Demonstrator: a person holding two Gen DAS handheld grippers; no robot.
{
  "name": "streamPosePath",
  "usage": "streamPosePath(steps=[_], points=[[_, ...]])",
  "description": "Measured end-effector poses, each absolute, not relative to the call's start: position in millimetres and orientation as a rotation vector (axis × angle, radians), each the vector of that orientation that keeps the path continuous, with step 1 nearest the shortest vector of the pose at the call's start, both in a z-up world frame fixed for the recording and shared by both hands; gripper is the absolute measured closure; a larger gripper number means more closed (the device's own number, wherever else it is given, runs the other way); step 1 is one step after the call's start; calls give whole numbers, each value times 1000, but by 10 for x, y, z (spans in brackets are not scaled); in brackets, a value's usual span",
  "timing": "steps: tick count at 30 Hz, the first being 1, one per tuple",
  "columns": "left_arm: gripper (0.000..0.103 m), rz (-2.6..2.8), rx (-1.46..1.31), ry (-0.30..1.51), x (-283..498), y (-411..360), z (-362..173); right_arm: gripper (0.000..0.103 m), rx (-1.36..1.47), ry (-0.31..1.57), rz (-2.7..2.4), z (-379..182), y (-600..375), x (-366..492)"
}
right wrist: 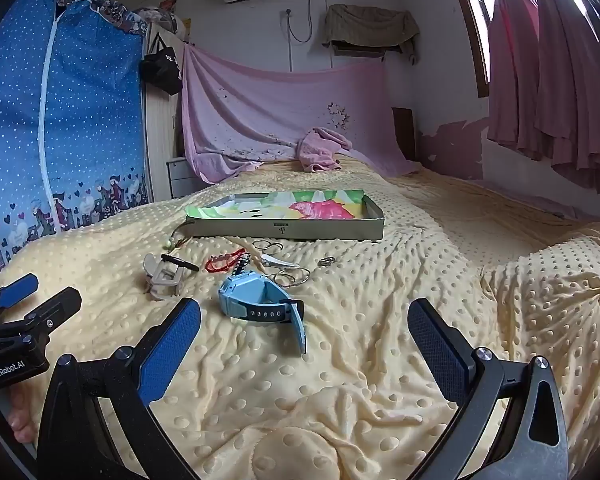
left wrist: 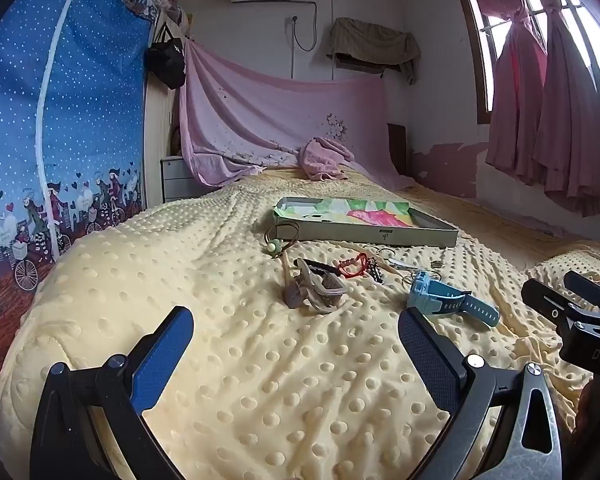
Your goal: Organize jewelry
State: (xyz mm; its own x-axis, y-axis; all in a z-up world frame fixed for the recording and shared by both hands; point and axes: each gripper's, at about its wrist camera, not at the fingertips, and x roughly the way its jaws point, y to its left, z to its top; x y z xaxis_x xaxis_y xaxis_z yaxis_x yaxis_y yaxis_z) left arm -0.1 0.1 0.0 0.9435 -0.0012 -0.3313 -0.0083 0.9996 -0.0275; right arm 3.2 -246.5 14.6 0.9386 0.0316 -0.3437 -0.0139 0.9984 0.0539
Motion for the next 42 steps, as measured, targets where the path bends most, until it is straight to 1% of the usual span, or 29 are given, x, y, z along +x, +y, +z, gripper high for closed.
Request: streamPosePath(steps=[42], points=[[0, 7, -10, 320, -24, -21, 30, 1, 53, 342, 16, 184, -2461, 23]])
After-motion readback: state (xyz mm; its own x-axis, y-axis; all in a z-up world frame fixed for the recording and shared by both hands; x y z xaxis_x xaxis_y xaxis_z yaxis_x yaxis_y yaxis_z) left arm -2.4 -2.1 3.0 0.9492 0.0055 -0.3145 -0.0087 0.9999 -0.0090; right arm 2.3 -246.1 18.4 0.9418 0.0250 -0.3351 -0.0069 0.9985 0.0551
